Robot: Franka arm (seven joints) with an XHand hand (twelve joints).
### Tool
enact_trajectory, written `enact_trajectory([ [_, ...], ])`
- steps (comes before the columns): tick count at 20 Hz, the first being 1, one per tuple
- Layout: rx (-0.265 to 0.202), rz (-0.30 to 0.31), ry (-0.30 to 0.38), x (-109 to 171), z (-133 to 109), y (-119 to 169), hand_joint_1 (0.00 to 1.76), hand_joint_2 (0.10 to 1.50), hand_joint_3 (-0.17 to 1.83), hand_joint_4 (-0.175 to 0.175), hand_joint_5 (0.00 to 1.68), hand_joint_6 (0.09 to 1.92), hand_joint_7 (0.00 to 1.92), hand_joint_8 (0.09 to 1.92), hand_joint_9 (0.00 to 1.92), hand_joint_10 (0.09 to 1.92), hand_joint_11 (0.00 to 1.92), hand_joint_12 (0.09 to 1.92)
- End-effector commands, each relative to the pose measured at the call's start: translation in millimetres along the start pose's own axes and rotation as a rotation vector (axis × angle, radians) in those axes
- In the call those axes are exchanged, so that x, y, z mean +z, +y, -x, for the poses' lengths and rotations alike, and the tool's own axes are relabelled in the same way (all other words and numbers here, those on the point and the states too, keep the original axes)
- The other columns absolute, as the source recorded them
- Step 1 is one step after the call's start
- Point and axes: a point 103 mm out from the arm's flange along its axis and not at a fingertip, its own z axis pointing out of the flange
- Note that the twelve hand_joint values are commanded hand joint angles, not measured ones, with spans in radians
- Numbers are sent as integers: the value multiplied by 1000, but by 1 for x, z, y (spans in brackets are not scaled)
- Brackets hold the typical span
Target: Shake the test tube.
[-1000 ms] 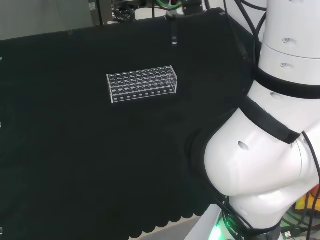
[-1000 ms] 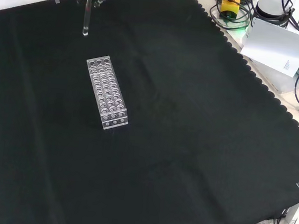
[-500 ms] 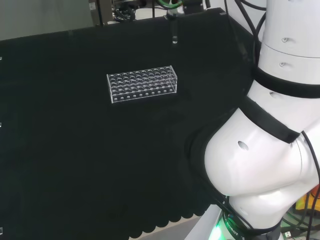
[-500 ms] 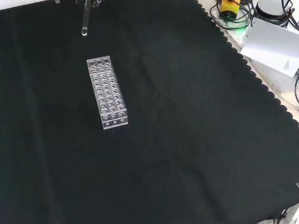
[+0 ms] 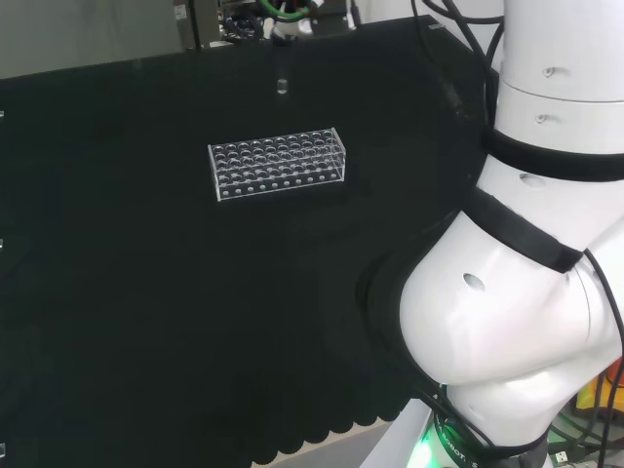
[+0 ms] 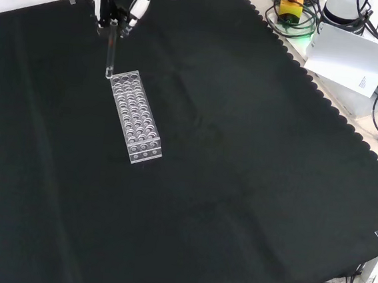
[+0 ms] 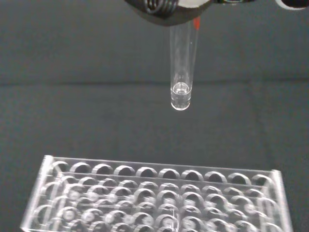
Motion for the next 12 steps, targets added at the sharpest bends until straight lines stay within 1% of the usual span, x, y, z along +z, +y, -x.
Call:
enact_trajectory([
  [1,-43,9,31,-2,-21,8,1239,1016,-175,-175,1544,87,1729,513,1648,512,1236,891],
  [4,-24,8,112,-5,-18,9,1239,1016,-175,-175,1544,87,1730,512,1648,512,1236,891],
  [5,-25,10,108,-5,-18,9,1239,1016,-175,-175,1544,87,1730,512,1648,512,1236,891],
  [8,-32,5,35,-4,-13,8,1239,1016,-175,-175,1544,87,1730,512,1648,512,1236,891],
  [12,-7,-16,-15,2,1,5,1239,1016,-175,-175,1544,87,1730,511,1648,513,1236,891],
])
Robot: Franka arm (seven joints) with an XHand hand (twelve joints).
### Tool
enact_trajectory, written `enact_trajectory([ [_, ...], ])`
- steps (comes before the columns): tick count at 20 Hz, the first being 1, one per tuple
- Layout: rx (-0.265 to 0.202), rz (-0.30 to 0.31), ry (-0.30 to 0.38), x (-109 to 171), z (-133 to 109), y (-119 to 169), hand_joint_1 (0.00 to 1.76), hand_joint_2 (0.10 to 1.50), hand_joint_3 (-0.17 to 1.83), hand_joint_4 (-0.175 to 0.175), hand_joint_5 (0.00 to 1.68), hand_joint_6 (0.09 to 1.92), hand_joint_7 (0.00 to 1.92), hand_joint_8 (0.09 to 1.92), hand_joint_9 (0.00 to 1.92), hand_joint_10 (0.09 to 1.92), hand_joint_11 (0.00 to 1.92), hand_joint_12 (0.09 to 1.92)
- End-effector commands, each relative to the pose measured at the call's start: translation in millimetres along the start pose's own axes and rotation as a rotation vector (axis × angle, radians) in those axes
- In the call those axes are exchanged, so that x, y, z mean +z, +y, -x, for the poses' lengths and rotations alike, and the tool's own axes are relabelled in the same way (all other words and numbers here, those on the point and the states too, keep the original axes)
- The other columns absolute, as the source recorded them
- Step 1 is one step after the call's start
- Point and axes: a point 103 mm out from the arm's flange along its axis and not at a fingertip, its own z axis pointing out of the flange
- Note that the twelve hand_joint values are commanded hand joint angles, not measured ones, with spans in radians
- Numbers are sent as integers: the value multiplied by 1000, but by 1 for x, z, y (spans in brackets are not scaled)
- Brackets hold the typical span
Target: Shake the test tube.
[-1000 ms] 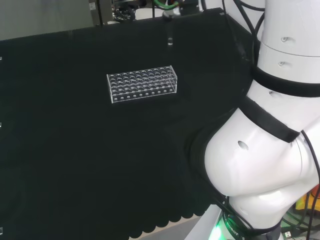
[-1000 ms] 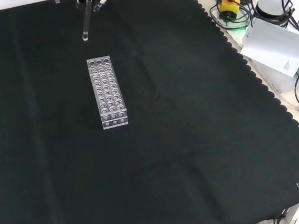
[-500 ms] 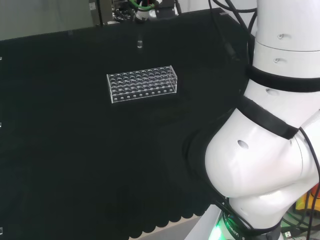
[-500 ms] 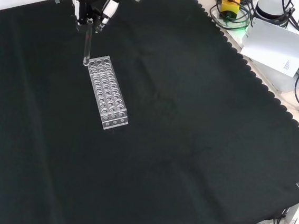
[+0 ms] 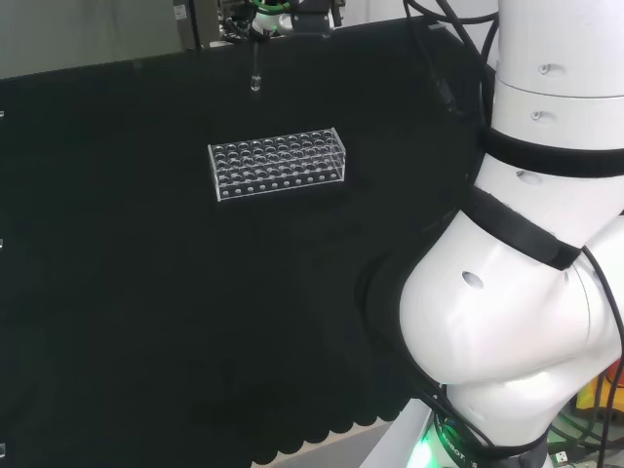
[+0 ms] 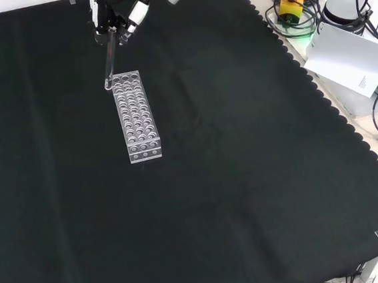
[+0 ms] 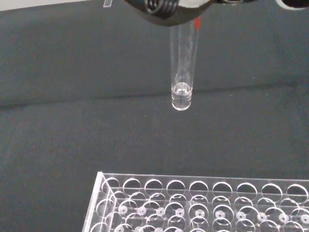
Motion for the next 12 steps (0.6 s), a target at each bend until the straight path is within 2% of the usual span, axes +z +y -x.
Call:
enact_trajectory([
  [1,21,-28,-118,5,28,-4,1239,1016,-175,-175,1544,87,1730,511,1648,513,1236,891],
  [7,52,-47,-149,10,46,-10,1239,1016,-175,-175,1544,87,1730,511,1648,513,1235,892],
  [12,46,-46,-134,12,45,-11,1239,1016,-175,-175,1544,87,1730,511,1647,513,1235,892],
])
